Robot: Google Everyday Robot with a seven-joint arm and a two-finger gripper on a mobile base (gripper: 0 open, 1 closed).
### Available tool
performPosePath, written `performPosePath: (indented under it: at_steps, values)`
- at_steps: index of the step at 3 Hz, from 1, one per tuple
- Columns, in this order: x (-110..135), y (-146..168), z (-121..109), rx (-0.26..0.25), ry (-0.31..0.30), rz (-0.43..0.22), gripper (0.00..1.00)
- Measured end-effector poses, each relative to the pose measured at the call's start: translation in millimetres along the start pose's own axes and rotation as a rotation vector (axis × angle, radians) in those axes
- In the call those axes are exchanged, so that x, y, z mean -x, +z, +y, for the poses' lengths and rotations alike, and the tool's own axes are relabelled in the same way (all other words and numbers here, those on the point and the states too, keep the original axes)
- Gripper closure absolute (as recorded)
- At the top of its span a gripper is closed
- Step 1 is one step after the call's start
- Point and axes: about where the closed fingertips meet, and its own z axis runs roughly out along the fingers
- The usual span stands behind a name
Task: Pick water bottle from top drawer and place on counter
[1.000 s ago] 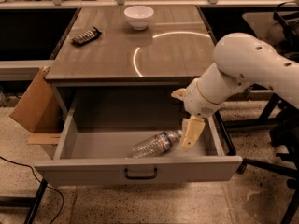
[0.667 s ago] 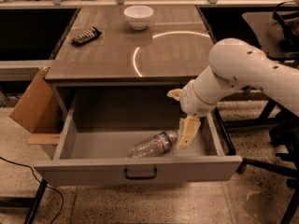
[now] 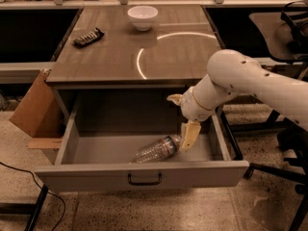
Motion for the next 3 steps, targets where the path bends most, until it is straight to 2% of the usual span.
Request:
performPosePath:
  at_steps: [1, 2, 3]
  values:
    - [0, 24, -2, -0.01, -0.054, 0.078, 0.0]
    - [1, 39, 0, -0.001, -0.081, 0.116, 0.0]
    - [3, 58, 4, 0.026, -0.097, 0.126, 0.0]
